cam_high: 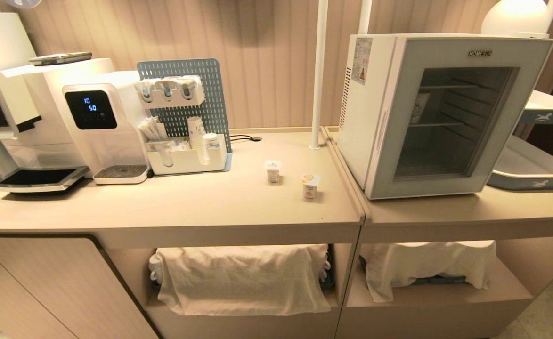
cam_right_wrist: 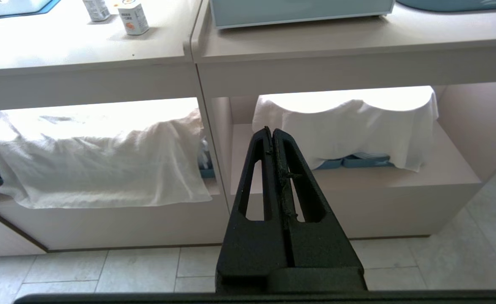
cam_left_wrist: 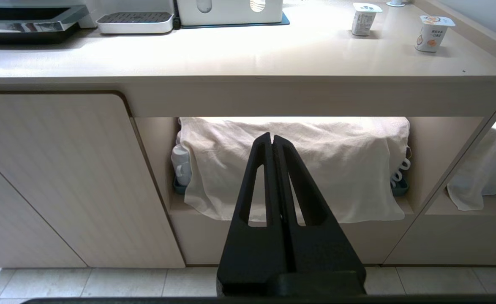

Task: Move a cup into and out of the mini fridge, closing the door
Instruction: Open the freezer door

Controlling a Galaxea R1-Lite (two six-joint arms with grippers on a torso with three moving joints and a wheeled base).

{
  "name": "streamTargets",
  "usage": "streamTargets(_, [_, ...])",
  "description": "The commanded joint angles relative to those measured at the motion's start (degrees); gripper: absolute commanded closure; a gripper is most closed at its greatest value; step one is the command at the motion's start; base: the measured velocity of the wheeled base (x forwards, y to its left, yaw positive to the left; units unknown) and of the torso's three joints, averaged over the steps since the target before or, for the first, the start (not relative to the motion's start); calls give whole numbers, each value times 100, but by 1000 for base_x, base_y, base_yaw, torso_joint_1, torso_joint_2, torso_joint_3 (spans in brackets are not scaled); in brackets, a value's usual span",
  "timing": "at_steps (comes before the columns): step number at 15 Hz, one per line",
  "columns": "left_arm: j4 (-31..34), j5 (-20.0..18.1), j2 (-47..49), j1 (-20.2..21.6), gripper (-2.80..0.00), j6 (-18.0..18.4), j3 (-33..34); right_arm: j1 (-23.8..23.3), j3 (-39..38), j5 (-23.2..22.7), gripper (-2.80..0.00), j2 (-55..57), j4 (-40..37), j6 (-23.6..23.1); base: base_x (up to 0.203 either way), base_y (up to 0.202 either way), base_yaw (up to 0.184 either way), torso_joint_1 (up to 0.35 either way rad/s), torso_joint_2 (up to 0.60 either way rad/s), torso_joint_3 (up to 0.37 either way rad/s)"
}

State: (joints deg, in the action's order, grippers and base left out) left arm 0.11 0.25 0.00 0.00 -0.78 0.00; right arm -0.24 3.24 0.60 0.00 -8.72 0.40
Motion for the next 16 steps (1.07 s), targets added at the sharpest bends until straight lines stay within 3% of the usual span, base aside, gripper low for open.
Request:
streamTargets(1, [-2,1,9,0,0,-1,9,-2,1,2,0,9,-7,-5,0,0,0,0,0,0])
streamTargets(16, [-2,-8,9,0,0,17,9,-2,1,2,0,9,-7,4,0,-181,0,3,3,3])
